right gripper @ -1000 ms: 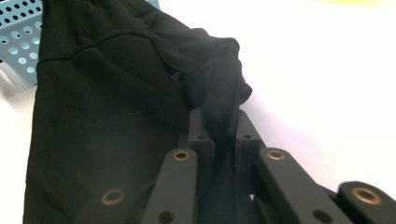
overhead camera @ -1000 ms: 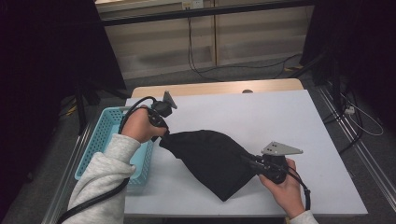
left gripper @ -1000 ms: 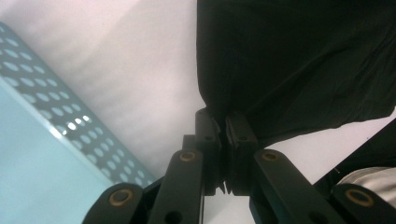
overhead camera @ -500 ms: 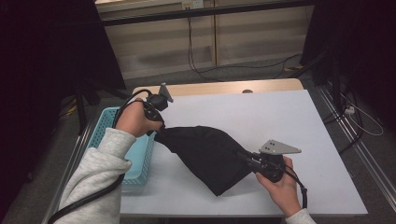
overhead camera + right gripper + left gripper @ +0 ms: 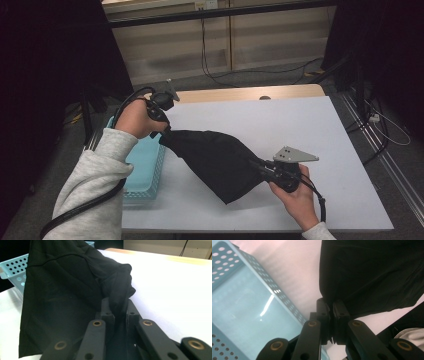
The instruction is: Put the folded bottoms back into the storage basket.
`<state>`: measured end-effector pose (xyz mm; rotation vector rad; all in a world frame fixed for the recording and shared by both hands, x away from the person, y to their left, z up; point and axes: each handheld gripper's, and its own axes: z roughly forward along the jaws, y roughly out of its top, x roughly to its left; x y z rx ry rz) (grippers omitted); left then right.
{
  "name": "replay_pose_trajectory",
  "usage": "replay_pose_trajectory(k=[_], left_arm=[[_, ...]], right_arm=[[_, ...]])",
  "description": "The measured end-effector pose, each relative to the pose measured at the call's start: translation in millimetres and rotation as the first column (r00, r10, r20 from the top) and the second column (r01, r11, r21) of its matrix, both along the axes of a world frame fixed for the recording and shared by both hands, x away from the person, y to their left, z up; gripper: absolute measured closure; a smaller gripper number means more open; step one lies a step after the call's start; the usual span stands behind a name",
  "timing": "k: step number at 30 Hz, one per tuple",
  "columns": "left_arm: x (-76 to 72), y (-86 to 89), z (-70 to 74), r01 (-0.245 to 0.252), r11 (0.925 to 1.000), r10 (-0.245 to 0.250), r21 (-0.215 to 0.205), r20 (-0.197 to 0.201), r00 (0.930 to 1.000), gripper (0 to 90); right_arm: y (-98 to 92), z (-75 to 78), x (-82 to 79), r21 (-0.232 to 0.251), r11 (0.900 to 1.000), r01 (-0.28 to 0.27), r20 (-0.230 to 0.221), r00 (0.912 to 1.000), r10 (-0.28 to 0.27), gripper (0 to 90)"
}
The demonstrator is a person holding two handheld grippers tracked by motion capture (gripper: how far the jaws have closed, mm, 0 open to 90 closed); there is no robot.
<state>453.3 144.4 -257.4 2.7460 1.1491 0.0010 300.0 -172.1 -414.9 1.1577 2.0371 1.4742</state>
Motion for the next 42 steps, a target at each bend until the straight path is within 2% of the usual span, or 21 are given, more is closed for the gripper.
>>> replay_pose_trajectory(k=[11,24,30,34,38,42], left_arm=[[4.9,3.2,13.1,-0.009,0.9999,0.009,0.007,0.005,0.9999,85.6],[5.8,13.2,30.4,-0.021,0.9997,0.021,0.014,0.029,0.9994,85.6],[7.0,20.8,37.5,-0.033,0.9984,0.032,0.045,0.030,0.9991,85.6],[5.8,20.6,42.6,-0.025,0.9962,0.021,0.084,0.045,0.9988,85.6],[6.1,22.7,45.7,-0.035,0.9953,0.029,0.090,0.063,0.9976,85.6],[5.9,25.9,46.2,-0.038,0.9940,0.032,0.103,0.056,0.9979,85.6]], right_arm=[[5.6,4.7,2.9,0.025,1.000,-0.011,0.007,0.9999,0.011,81.8],[17.2,10.7,7.3,0.042,0.999,-0.029,0.037,0.9989,0.028,81.8],[25.6,14.2,8.2,0.059,0.997,-0.046,0.051,0.9978,0.043,81.8],[31.9,16.8,9.7,0.060,0.997,-0.051,0.060,0.9971,0.047,81.8],[35.5,20.8,12.4,0.087,0.995,-0.043,0.060,0.9975,0.038,81.8],[36.5,24.7,12.4,0.092,0.995,-0.046,0.069,0.9968,0.040,81.8]])
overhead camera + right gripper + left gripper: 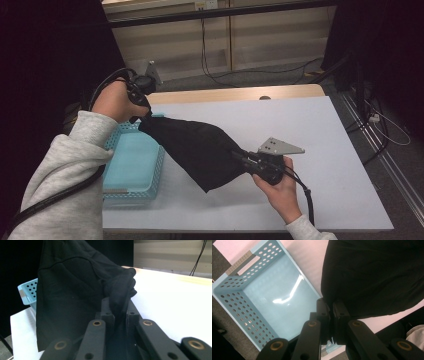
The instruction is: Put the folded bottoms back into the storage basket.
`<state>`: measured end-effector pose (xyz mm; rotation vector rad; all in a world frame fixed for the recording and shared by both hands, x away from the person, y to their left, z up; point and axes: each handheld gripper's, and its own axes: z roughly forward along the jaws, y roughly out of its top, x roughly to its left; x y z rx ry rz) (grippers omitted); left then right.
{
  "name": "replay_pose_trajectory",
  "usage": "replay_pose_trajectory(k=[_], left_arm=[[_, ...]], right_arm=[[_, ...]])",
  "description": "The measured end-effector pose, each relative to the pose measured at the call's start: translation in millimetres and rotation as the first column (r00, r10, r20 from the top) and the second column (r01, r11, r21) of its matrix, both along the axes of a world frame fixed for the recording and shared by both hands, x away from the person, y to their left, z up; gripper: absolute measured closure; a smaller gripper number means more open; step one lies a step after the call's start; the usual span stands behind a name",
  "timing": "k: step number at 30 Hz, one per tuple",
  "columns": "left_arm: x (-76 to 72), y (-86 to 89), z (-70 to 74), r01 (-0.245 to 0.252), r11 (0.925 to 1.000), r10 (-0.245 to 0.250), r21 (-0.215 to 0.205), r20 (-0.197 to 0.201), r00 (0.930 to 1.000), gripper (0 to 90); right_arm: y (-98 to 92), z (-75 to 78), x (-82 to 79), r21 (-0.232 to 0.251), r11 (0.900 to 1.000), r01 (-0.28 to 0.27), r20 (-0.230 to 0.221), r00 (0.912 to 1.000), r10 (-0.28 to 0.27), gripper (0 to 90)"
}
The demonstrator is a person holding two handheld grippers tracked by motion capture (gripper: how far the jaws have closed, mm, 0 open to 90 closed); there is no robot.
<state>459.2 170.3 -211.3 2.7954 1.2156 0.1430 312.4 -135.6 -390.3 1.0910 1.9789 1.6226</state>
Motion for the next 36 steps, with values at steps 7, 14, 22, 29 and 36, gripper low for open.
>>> replay_pose_trajectory(k=[7,14,22,29,36], left_arm=[[0.5,3.3,2.5,-0.006,0.9998,0.006,0.019,0.002,1.0000,85.6],[-0.3,11.0,8.9,-0.021,0.9995,0.021,0.026,0.001,0.9998,85.6],[-2.3,23.5,19.7,-0.041,0.9989,0.041,0.021,0.005,0.9992,85.6],[-5.4,36.7,28.4,-0.066,0.9977,0.065,0.020,0.023,0.9976,85.6],[-7.0,52.7,35.9,-0.101,0.9948,0.100,0.018,0.031,0.9945,85.6]], right_arm=[[3.2,4.9,1.7,0.008,1.000,-0.009,0.003,1.0000,0.009,81.8],[10.3,5.9,6.5,0.018,1.000,-0.020,-0.005,0.9998,0.020,81.8],[21.3,7.3,11.2,0.031,0.999,-0.035,0.004,0.9994,0.035,81.8],[33.9,11.6,15.8,0.030,0.998,-0.053,0.022,0.9984,0.052,81.8],[47.8,12.1,21.1,0.051,0.996,-0.074,0.023,0.9971,0.073,81.8]])
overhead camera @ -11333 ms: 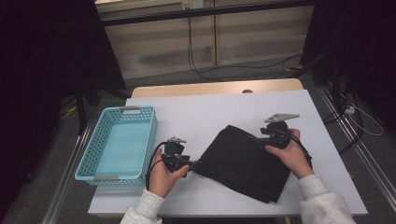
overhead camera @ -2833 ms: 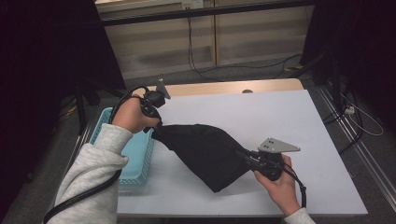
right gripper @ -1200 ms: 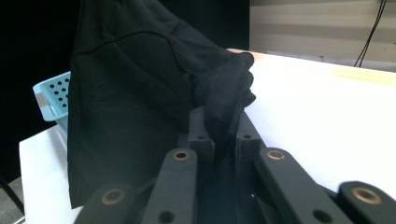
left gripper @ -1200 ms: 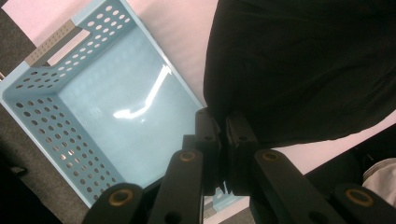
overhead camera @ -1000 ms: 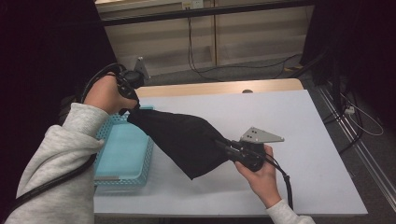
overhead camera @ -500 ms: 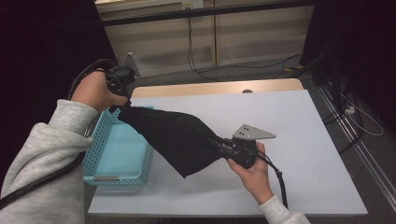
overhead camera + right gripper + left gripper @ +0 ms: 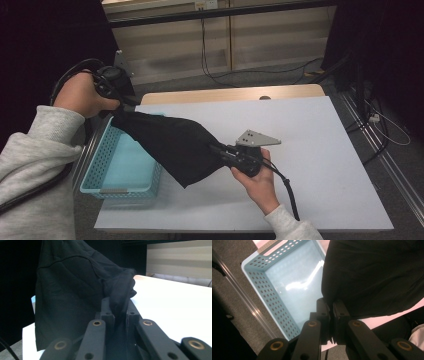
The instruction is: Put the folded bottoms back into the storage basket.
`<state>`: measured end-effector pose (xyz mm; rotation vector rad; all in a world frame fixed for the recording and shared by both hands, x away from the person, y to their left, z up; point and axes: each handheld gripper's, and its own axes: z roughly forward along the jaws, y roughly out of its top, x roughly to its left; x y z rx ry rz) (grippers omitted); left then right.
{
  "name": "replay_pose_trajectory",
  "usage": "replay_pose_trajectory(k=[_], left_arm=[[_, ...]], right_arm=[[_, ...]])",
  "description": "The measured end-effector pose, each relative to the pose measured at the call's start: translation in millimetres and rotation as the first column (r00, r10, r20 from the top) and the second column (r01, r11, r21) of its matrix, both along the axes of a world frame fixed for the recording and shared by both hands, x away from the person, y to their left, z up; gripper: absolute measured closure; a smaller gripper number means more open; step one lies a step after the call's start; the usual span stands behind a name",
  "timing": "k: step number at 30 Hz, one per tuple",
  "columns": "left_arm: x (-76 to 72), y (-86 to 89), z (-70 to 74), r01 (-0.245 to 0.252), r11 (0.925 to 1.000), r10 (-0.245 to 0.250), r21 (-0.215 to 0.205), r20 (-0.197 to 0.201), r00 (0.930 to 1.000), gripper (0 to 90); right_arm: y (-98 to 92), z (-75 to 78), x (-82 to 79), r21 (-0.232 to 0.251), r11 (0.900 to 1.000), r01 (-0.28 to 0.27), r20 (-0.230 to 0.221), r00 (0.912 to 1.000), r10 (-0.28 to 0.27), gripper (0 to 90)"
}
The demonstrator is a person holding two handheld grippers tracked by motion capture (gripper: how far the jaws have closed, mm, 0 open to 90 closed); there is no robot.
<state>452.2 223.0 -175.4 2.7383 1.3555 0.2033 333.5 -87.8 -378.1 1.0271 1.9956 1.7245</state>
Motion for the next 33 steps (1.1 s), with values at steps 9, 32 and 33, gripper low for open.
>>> replay_pose_trajectory(k=[9,32,33], left_arm=[[-1.3,12.0,7.6,-0.020,0.9998,0.020,-0.002,0.009,0.9998,85.6],[0.8,49.3,20.6,-0.085,0.9963,0.085,0.003,0.016,0.9962,85.6],[0.5,50.7,20.8,-0.089,0.9960,0.089,0.003,0.019,0.9959,85.5]], right_arm=[[13.2,5.2,2.9,0.007,1.000,-0.024,0.009,0.9997,0.024,81.8],[55.3,6.6,9.9,-0.011,0.995,-0.098,-0.003,0.9952,0.098,81.8],[58.1,6.5,10.4,-0.015,0.995,-0.101,-0.002,0.9949,0.101,81.8]])
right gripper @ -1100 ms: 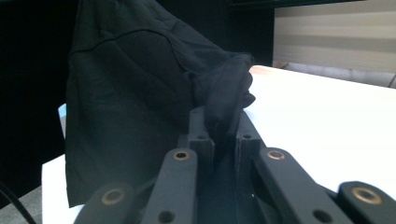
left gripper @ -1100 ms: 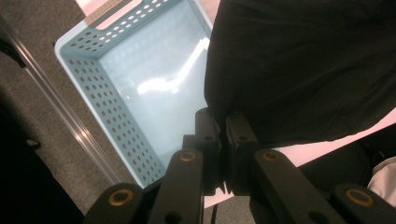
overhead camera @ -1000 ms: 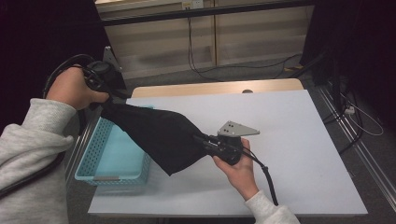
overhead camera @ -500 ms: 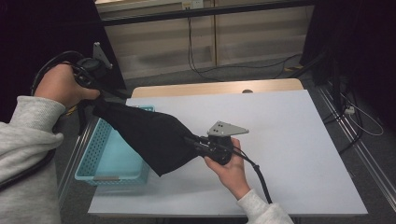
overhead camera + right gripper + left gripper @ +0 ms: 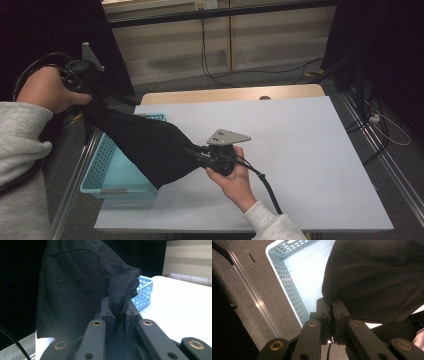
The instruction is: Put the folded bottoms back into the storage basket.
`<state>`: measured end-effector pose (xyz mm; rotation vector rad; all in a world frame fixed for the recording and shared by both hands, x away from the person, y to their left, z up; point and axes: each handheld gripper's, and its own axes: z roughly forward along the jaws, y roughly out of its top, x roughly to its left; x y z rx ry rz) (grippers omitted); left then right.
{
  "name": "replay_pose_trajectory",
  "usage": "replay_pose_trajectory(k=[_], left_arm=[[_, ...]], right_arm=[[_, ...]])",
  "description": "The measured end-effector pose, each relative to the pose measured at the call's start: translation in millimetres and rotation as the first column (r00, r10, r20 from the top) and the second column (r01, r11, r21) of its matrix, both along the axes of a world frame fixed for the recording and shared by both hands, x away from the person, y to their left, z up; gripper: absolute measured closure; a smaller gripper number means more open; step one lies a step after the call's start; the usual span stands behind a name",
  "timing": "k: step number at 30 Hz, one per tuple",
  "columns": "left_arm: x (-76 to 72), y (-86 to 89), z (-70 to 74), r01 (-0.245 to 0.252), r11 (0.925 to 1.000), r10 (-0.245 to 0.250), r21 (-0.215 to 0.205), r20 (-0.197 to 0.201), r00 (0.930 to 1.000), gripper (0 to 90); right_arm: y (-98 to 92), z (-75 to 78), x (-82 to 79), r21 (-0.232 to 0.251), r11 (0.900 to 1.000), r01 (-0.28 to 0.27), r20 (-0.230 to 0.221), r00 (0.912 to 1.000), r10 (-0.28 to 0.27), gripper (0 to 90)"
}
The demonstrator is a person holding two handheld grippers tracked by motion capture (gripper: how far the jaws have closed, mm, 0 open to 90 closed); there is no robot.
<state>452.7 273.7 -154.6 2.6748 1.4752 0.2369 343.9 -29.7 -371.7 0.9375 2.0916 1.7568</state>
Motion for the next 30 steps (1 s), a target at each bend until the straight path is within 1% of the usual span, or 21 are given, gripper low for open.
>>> replay_pose_trajectory(k=[2,4,5,7,8,9,10,11,13,15,19,22,25,30], left_arm=[[0.2,4.9,-0.1,-0.010,0.9999,0.010,-0.007,0.004,0.9999,85.5],[2.4,10.3,-2.1,-0.020,0.9998,0.020,-0.002,0.008,0.9998,85.5],[4.7,14.0,-3.9,-0.027,0.9996,0.027,-0.003,0.016,0.9995,85.4],[8.4,18.3,-8.7,-0.038,0.9993,0.038,-0.003,0.019,0.9991,85.5],[9.9,19.6,-10.8,-0.041,0.9992,0.041,0.003,0.022,0.9989,85.5],[11.7,21.1,-14.1,-0.051,0.9986,0.051,0.012,0.018,0.9986,85.5],[14.5,22.9,-18.1,-0.049,0.9987,0.048,0.017,0.018,0.9987,85.5],[16.4,24.7,-20.9,-0.057,0.9983,0.057,0.016,0.019,0.9982,85.5],[18.6,27.1,-23.7,-0.071,0.9973,0.070,0.022,0.007,0.9975,85.5],[19.5,29.9,-23.2,-0.076,0.9970,0.076,0.017,0.005,0.9971,85.5],[19.2,37.2,-18.2,-0.084,0.9965,0.084,0.001,0.019,0.9963,85.5],[19.8,41.3,-16.9,-0.095,0.9954,0.095,-0.002,0.026,0.9951,85.5],[20.6,43.6,-16.5,-0.106,0.9944,0.105,0.006,0.032,0.9939,85.6],[24.6,45.6,-19.5,-0.113,0.9934,0.113,0.014,0.026,0.9932,85.6]], right_arm=[[4.2,-0.5,0.5,0.001,1.000,-0.006,-0.001,1.0000,0.006,81.8],[7.8,-1.2,1.0,0.002,1.000,-0.013,-0.001,0.9999,0.013,81.8],[10.4,-1.8,1.3,0.005,1.000,-0.019,0.003,0.9998,0.019,81.8],[16.0,-2.7,1.6,-0.004,1.000,-0.018,0.001,0.9998,0.018,81.8],[19.2,-2.8,1.6,-0.006,1.000,-0.022,-0.002,0.9998,0.022,81.8],[21.0,-3.0,1.5,-0.003,1.000,-0.025,-0.002,0.9997,0.025,81.8],[23.3,-3.3,1.1,-0.005,1.000,-0.025,-0.001,0.9997,0.025,81.8],[26.0,-3.6,0.8,-0.007,1.000,-0.028,-0.002,0.9996,0.028,81.8],[29.4,-4.1,0.1,-0.012,0.999,-0.032,0.003,0.9995,0.032,81.7],[32.4,-4.2,-0.3,-0.017,0.999,-0.038,0.006,0.9992,0.038,81.7],[38.9,-6.9,1.7,-0.010,0.999,-0.048,0.001,0.9989,0.048,81.7],[44.1,-7.4,3.0,-0.011,0.998,-0.054,-0.006,0.9985,0.054,81.7],[49.1,-6.1,2.9,-0.007,0.998,-0.056,-0.002,0.9984,0.056,81.7],[53.9,-4.5,0.9,-0.017,0.998,-0.059,0.010,0.9982,0.059,81.7]])
